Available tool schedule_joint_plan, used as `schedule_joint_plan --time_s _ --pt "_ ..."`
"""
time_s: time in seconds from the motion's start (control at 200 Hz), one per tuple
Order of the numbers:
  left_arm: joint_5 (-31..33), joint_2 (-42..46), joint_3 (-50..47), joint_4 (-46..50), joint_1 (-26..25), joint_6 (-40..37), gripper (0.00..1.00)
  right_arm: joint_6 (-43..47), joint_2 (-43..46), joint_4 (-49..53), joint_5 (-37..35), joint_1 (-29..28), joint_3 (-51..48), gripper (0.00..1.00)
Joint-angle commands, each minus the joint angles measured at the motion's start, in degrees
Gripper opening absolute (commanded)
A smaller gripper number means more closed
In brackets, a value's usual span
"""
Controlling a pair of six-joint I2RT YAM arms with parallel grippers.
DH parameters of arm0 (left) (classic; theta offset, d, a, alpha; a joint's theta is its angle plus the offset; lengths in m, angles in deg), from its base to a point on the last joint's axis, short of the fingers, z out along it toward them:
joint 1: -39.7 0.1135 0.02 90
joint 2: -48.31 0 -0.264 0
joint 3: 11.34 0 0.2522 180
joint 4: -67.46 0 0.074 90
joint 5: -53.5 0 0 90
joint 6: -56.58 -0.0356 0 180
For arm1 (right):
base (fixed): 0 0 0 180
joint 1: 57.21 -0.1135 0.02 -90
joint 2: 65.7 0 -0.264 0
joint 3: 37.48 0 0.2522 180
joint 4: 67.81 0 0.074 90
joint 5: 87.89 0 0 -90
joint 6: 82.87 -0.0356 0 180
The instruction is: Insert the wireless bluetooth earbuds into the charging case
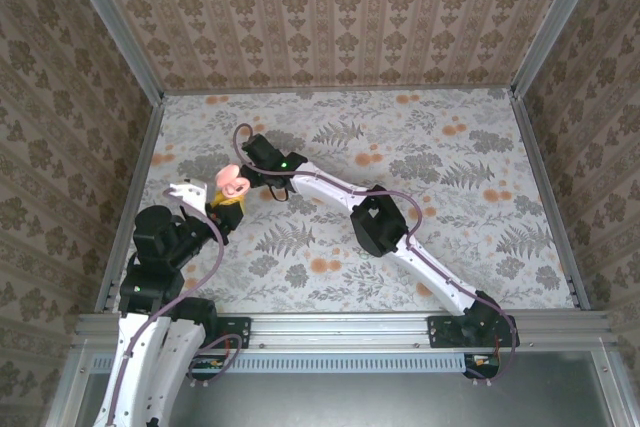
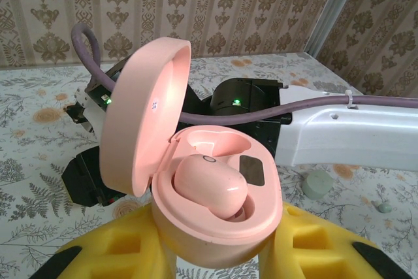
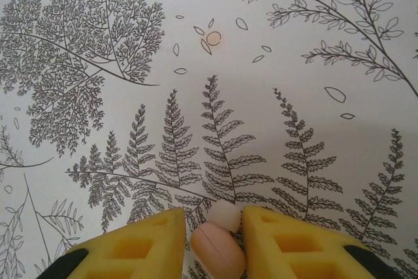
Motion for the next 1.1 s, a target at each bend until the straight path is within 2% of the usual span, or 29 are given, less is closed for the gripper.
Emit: schedule_joint_plan --time_s 0.0,0.19,0.35,0.67,0.805,0.945,1.095 --pt "-0.67 1.06 -0.37 0.47 0.43 0.99 0.0 1.59 -2.36 4.28 -1.07 -0.76 1.2 0.27" --pt "-0.65 1.05 -0.49 0.54 0.42 0.92 0.0 2.11 -1.12 5.78 -0.48 -0.77 0.59 0.19" --pt "-0.56 1.06 -0.64 0.26 0.47 1.08 0.0 3.66 2.89 2.19 0.53 -0.72 -4.57 0.13" --pt "-0.56 1.72 -0.64 0.27 0.45 1.52 0.0 4.46 10.35 1.31 1.03 -0.26 -13.49 0.11" --pt "-0.74 2.22 -0.73 0.37 0.47 1.72 0.0 4.81 19.05 -1.71 2.39 0.45 -25.48 0.11" --pt "-1.35 2.35 -1.41 -0.61 0.58 2.32 0.0 5.97 30.59 -5.83 4.32 1.66 -42.66 0.1" --pt "-2.6 1.71 -2.6 -3.3 0.42 3.46 0.0 7.95 43.89 -7.69 9.37 3.48 -62.66 0.11"
